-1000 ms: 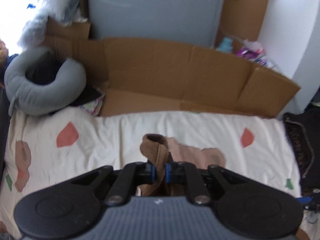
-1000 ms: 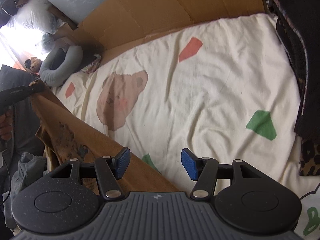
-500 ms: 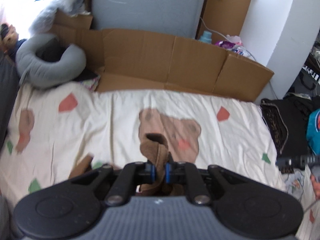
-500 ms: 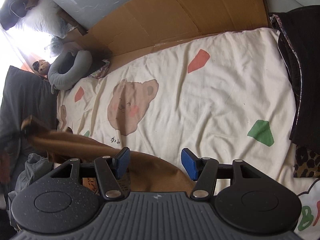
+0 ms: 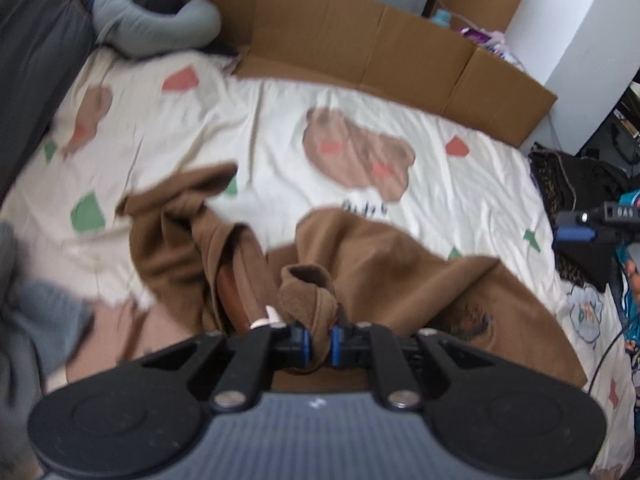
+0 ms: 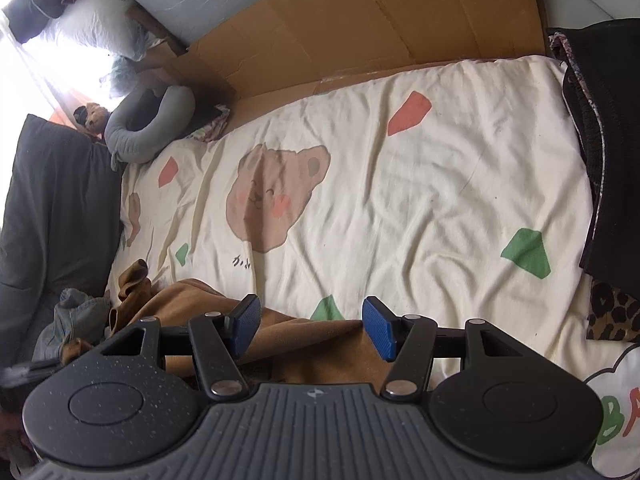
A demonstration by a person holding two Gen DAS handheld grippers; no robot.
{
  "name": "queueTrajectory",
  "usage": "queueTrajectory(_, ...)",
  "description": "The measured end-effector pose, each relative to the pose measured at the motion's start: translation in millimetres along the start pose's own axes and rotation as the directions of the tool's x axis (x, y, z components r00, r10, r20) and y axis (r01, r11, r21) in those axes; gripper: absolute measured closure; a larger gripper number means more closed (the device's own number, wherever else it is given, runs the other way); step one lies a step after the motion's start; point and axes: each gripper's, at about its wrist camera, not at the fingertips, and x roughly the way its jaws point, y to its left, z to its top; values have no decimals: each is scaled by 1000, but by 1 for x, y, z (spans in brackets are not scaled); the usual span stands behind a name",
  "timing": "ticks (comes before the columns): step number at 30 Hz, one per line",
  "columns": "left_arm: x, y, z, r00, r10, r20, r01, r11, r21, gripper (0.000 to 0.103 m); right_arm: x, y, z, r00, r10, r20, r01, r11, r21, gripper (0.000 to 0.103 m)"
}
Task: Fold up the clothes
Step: 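Lift the collar with the left gripper and drag it across the shirt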
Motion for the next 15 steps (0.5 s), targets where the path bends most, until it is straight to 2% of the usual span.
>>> queueTrajectory(7, 10, 7, -41, 999, 13, -49, -14, 1000, -24, 92, 13, 8, -7, 999, -2, -46, 0, 999, -44, 40)
queueTrajectory(15, 16, 18, -75, 995, 15, -96, -21, 998, -55, 92, 42, 37, 0, 994, 19, -105, -35, 988, -150, 40)
